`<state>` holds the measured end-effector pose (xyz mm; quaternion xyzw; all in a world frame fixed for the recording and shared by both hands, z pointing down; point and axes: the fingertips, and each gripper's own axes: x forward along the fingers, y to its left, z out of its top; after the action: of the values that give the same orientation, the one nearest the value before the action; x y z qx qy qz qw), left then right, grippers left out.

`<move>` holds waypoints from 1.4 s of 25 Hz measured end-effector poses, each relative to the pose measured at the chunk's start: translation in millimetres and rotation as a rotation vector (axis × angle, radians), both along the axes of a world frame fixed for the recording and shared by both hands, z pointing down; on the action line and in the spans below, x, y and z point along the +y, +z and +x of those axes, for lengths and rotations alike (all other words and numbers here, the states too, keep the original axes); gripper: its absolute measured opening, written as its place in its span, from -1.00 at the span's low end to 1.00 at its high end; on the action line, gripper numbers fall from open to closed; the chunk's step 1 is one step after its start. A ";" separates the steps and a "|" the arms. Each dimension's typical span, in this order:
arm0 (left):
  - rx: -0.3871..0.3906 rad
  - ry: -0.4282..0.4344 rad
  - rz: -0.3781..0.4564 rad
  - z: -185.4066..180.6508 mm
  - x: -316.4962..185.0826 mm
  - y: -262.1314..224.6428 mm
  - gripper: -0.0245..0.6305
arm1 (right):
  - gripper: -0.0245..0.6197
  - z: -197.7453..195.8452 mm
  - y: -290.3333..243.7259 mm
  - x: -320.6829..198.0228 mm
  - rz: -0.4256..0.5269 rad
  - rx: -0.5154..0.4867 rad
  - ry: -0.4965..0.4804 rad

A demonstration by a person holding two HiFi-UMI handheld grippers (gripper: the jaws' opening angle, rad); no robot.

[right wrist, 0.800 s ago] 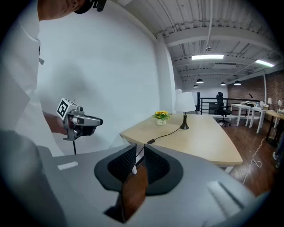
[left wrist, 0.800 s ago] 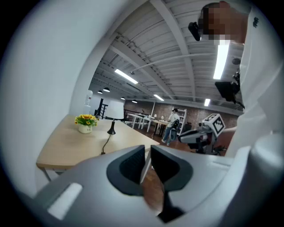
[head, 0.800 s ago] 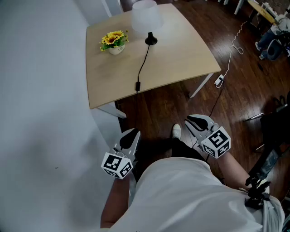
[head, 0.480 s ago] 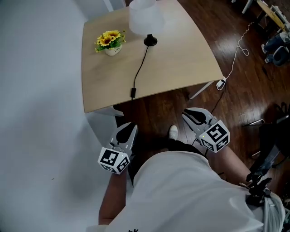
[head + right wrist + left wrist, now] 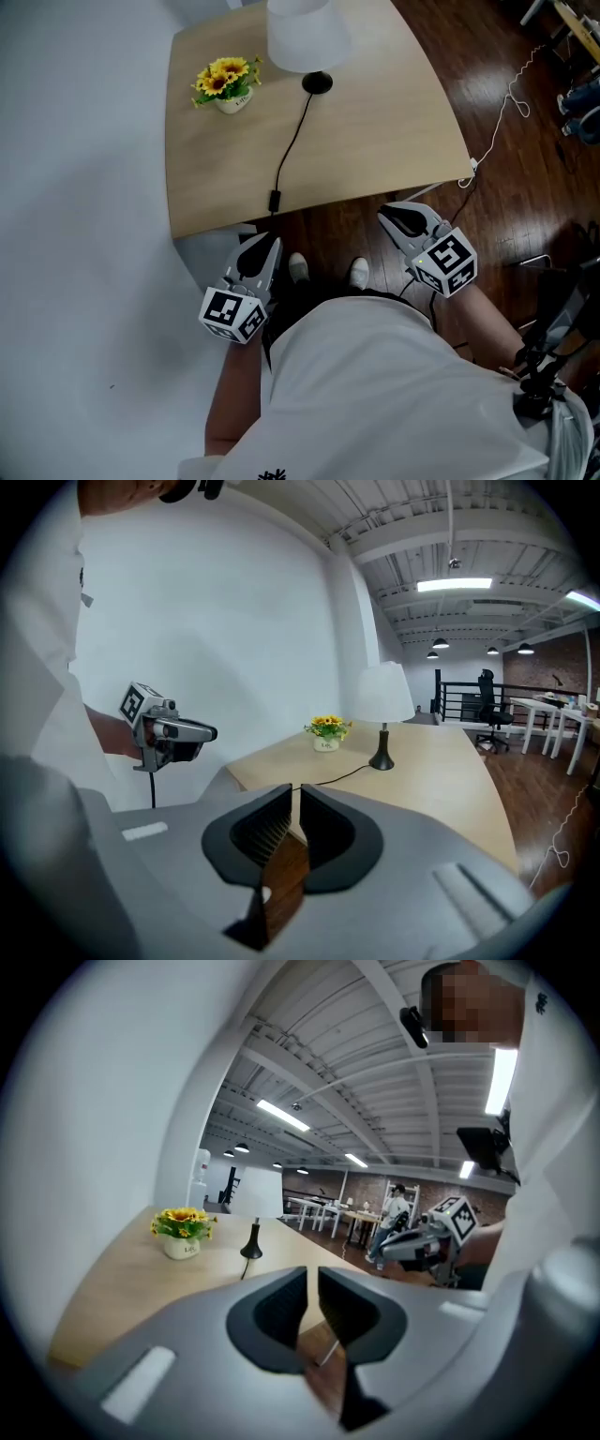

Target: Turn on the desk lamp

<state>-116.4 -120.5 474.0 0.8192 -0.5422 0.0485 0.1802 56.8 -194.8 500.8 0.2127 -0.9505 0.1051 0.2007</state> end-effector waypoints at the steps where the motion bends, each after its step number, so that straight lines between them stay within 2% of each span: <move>1: 0.000 0.006 -0.001 -3.1 -5.9 0.9 -0.76 | -0.83 -3.5 -1.6 -5.7 0.003 0.002 0.002; 8: -0.034 0.097 -0.002 -45.8 -46.4 34.5 -0.80 | -0.87 -42.6 3.6 -31.5 0.036 0.010 0.078; 12: -0.041 0.119 -0.021 -56.1 -59.5 43.0 -0.86 | -0.87 -51.7 -0.9 -39.2 0.040 0.018 0.094; 16: -0.078 0.156 -0.095 -59.6 -66.1 67.6 -0.86 | -0.87 -59.0 -0.7 -38.2 0.020 0.030 0.092; 25: -0.160 0.245 -0.332 -66.3 -65.5 159.3 -0.87 | -0.87 -67.2 5.1 -35.0 -0.016 0.061 0.081; 35: -0.197 0.267 -0.445 -65.8 -68.5 205.6 -0.87 | -0.87 -74.4 22.7 -25.3 -0.069 0.097 0.047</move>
<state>-182.3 -189.0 679.6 0.8150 -0.4203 0.2691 0.2944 -17.6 -220.1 523.6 0.2327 -0.9302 0.1322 0.2513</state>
